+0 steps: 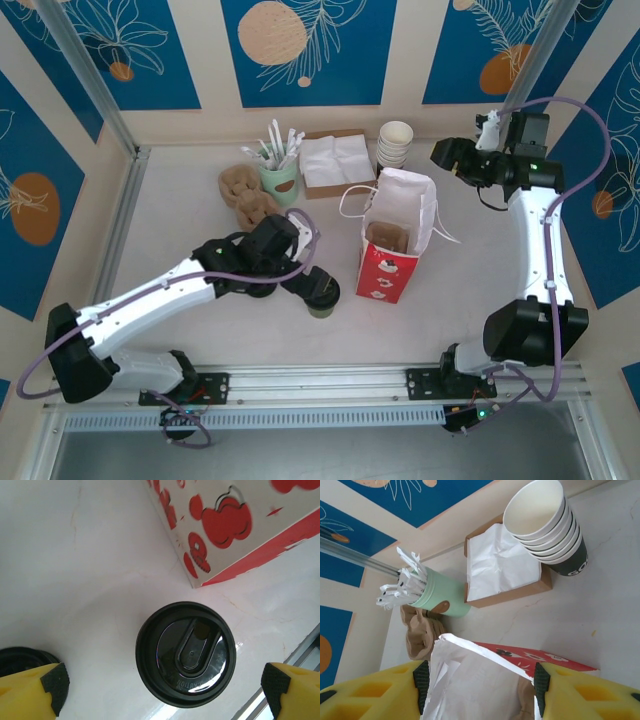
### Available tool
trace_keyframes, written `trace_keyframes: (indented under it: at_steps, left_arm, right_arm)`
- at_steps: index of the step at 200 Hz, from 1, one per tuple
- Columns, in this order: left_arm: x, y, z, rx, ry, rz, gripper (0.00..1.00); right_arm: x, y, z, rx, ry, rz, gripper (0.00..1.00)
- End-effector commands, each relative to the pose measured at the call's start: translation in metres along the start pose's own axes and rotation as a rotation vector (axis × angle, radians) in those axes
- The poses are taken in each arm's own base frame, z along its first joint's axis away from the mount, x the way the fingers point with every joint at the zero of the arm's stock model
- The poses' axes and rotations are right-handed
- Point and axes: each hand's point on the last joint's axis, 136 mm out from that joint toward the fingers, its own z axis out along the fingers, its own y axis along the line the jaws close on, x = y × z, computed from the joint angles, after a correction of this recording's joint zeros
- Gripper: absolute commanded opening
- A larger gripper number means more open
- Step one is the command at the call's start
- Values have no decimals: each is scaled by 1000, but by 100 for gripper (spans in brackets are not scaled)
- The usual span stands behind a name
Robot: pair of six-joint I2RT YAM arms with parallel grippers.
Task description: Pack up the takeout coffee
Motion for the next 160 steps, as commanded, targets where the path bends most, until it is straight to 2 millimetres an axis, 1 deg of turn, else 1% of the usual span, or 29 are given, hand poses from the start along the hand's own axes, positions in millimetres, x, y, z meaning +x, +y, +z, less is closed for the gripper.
trace_keyframes:
  at_steps: [1, 14, 41, 74, 96, 129, 148, 160]
  left_arm:
    - [11, 1, 7, -48, 47, -87, 100]
    - [16, 0, 12, -79, 61, -95, 100]
    - [18, -11, 19, -91, 77, -75, 100]
    - [23, -21, 30, -102, 108, -41, 99]
    - [23, -30, 33, -102, 103, -8, 100]
    - [25, -29, 38, -120, 114, -10, 100]
    - [25, -34, 40, -116, 116, 6, 94]
    - [24, -34, 41, -127, 119, -2, 92]
  right_arm:
    - [5, 12, -6, -38, 18, -32, 59]
    - [7, 12, -4, -42, 32, -24, 59]
    - [13, 12, -3, -48, 49, -17, 59]
    - [14, 14, -2, -57, 59, -22, 59]
    - [14, 14, -2, -55, 53, -18, 59]
    - [15, 13, -1, -52, 58, -7, 59]
    - [15, 9, -1, -15, 61, -1, 59]
    - [16, 8, -2, 11, 66, -11, 59]
